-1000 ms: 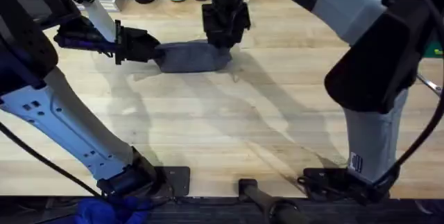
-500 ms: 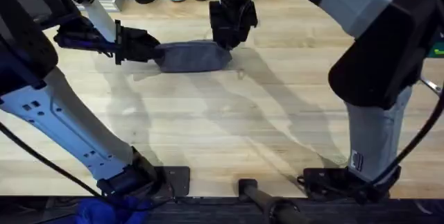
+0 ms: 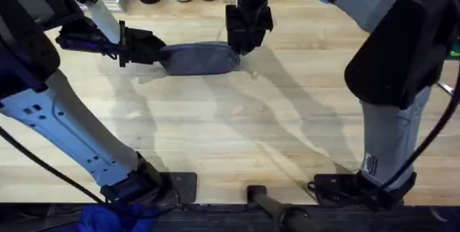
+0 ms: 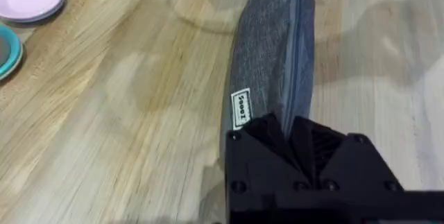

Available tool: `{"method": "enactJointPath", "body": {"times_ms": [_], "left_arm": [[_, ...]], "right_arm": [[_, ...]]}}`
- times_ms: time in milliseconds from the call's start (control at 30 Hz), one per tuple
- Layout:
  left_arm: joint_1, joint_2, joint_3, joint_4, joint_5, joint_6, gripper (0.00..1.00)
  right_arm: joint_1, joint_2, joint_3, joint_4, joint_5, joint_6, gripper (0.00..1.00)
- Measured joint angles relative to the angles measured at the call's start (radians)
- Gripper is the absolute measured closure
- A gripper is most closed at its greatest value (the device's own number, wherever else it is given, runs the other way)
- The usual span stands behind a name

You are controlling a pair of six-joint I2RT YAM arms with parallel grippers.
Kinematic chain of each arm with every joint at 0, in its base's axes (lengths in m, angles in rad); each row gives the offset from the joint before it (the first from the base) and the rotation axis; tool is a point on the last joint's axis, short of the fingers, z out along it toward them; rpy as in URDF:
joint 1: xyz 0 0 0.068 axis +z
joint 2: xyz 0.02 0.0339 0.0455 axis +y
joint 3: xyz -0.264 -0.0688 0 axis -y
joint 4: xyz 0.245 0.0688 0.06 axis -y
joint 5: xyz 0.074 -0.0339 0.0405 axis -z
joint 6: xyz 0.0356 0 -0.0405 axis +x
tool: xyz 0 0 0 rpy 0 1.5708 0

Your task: Unzip the bag, pick up the pens from the table one at a time and place them inside, then zip the bag closed.

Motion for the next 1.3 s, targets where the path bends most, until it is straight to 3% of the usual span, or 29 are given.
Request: {"method": "enactJointPath", "body": {"times_ms": [767, 1300], "left_arm": [[-0.002, 0.000, 0.000, 0.000, 0.001, 0.000, 0.959], [-0.009, 0.000, 0.000, -0.001, 0.002, 0.000, 0.959]], "right_arm": [[-0.048, 0.000, -0.021, 0.007, -0.032, -0.015, 0.968], [-0.081, -0.005, -0.167, 0.094, -0.067, -0.026, 0.968]]}}
